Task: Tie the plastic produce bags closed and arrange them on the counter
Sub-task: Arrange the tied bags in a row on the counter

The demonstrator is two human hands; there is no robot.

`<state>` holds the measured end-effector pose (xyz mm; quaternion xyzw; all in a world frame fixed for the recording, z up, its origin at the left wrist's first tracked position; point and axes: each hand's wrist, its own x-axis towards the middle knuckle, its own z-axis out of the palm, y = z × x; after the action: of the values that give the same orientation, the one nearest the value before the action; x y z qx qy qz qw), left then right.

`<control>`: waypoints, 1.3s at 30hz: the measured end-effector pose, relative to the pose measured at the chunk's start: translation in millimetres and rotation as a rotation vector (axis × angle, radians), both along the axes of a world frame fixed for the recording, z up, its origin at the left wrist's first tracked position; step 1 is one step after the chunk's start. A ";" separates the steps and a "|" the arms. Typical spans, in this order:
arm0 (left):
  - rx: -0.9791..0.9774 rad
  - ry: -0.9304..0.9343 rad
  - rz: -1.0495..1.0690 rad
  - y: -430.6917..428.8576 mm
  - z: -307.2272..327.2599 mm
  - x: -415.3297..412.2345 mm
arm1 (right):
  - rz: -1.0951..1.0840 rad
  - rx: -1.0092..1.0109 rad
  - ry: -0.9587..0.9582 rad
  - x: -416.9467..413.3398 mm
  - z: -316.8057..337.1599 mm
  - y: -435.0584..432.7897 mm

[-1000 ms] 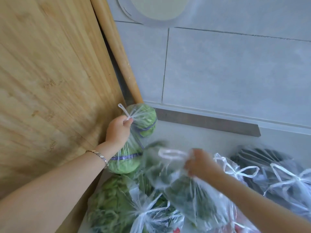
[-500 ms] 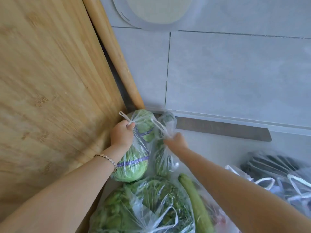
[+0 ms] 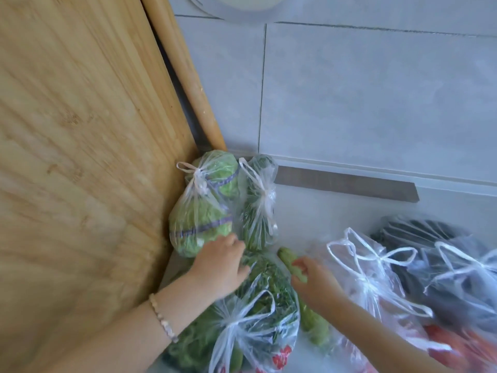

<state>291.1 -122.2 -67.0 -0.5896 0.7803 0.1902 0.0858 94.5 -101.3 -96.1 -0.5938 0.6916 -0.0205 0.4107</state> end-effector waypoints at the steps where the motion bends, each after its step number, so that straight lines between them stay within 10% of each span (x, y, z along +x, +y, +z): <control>1: 0.130 -0.052 -0.020 16.2 -2.3 -4.8 | 0.009 0.054 0.061 -4.2 -5.8 8.0; 7: 0.253 -0.339 -0.035 81.1 -31.9 -8.5 | 0.026 0.112 0.282 -11.2 -39.6 34.7; 17: -0.022 0.014 0.424 102.8 -20.7 19.0 | 0.047 0.063 0.405 -6.7 -46.2 44.6; 34: -0.074 0.152 0.946 131.9 6.2 61.7 | 0.000 0.217 0.057 55.5 -43.6 89.9; 39: -0.207 0.248 1.011 117.7 -3.3 48.4 | 0.151 -0.307 -0.093 40.4 -24.5 89.4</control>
<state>339.5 -4.5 -70.3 -0.8707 0.4176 0.1980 -0.1684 134.9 -12.0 -120.7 -0.6981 0.6141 -0.1225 0.3472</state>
